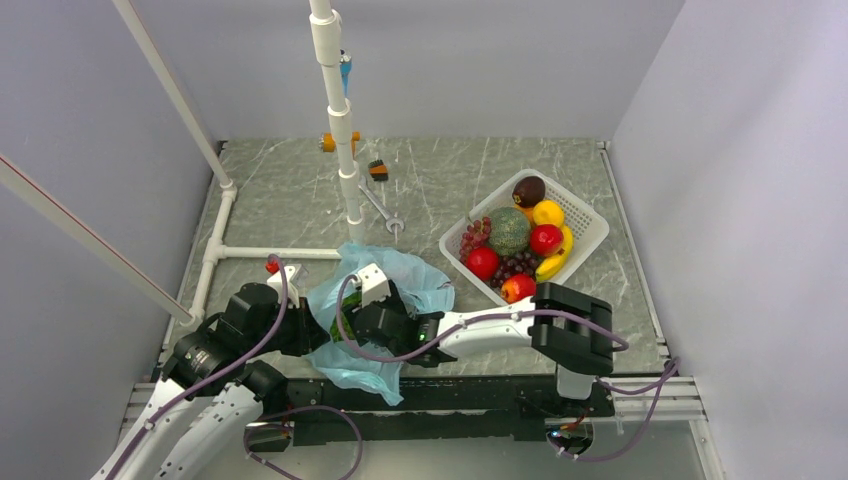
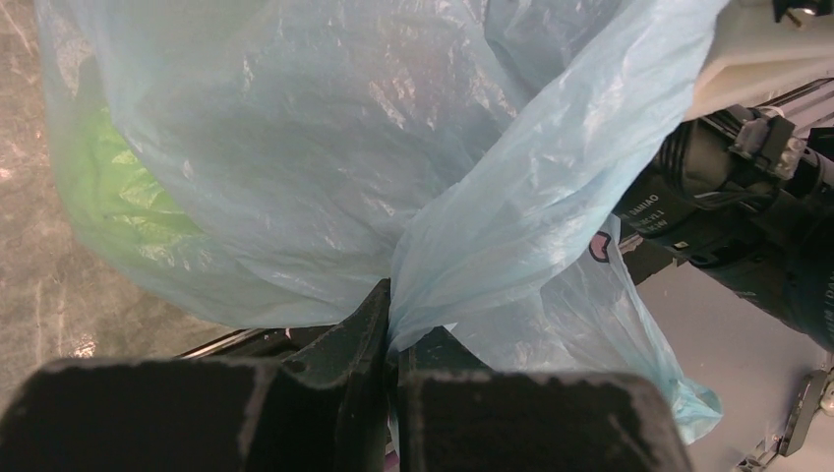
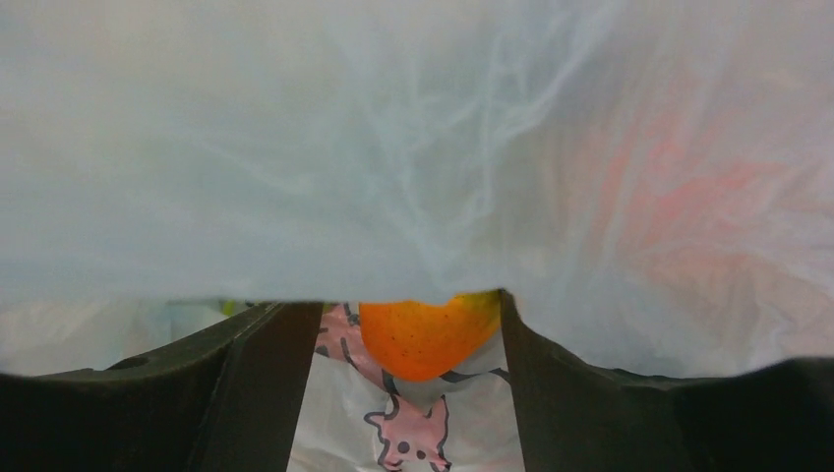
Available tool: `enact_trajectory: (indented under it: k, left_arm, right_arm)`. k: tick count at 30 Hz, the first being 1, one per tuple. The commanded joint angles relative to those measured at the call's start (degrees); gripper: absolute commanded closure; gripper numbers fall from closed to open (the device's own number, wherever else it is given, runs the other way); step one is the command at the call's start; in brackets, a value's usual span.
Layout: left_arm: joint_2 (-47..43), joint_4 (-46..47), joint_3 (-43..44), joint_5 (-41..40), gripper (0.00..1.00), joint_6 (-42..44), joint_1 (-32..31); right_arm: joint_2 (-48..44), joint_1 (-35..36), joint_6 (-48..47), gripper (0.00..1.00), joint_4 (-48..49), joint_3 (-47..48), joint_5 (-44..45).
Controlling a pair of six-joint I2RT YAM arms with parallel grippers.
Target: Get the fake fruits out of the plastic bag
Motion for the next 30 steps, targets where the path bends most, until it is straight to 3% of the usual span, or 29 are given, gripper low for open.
enact_trajectory:
  k: [1, 9, 14, 22, 27, 30]
  left_arm:
    - [0.3, 1.9, 0.0, 0.9, 0.9, 0.8, 0.2]
    - [0.4, 1.8, 0.0, 1.1, 0.9, 0.9, 0.2]
    - [0.3, 1.8, 0.0, 1.0, 0.9, 0.8, 0.2]
    - [0.4, 1.9, 0.1, 1.4, 0.9, 1.1, 0.2]
    - [0.2, 1.9, 0.0, 1.3, 0.9, 1.0, 0.2]
    - [0.4, 1.8, 0.0, 1.5, 0.9, 1.2, 0.2]
  right_arm:
    - [1.8, -0.3, -1.1, 0.3, 2.5, 2.8, 2.9]
    - [6.4, -0.4, -0.5, 0.21, -0.2, 5.4, 6.3]
    - [7.9, -0.6, -0.8, 0.24, -0.9, 6.8, 7.2]
    - [5.5, -0.7, -2.8, 0.57, 0.3, 5.8, 7.2]
    - [-0.4, -0.7, -4.9, 0.73, 2.7, 2.5, 2.1]
    - [-5.8, -0.8, -6.9, 0.78, 6.4, -1.9, -2.5]
